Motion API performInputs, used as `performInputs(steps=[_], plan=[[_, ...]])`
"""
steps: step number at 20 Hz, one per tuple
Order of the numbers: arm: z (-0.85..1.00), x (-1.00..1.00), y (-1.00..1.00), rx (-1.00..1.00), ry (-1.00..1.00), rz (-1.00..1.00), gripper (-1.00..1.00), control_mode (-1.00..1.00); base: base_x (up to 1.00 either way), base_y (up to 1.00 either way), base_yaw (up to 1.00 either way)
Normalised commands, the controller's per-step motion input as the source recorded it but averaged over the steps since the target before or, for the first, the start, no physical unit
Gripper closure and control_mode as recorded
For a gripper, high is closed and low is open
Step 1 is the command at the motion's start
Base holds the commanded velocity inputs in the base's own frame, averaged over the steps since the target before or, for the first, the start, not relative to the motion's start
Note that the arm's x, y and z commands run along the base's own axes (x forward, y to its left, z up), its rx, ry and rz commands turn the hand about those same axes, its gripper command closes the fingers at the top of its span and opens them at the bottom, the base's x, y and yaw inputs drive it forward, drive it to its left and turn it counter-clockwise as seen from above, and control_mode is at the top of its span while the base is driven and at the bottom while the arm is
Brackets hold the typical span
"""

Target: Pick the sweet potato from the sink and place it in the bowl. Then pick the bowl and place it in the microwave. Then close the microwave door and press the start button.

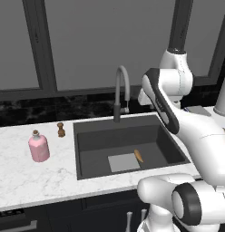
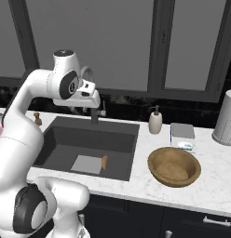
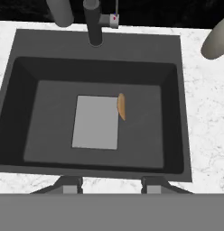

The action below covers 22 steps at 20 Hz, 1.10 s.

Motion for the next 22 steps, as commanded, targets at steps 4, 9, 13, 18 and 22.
performInputs(steps=[4, 9, 13, 18, 22], plan=[[-0.16, -0.23, 0.0, 0.0, -0.07, 0.0, -1.0, -1.0, 0.0, 0.0, 0.0], [-0.79, -0.09, 0.02, 0.01, -0.03, 0.0, -1.0, -1.0, 0.0, 0.0, 0.0], [-0.74, 0.16, -0.09, 0.03, 0.04, 0.0, -1.0, -1.0, 0.0, 0.0, 0.0], [-0.45, 0.18, 0.0, 0.0, 0.19, 0.0, -1.0, -1.0, 0.0, 0.0, 0.0], [-0.67, 0.21, 0.0, 0.0, 0.17, 0.0, -1.0, -1.0, 0.0, 0.0, 0.0]])
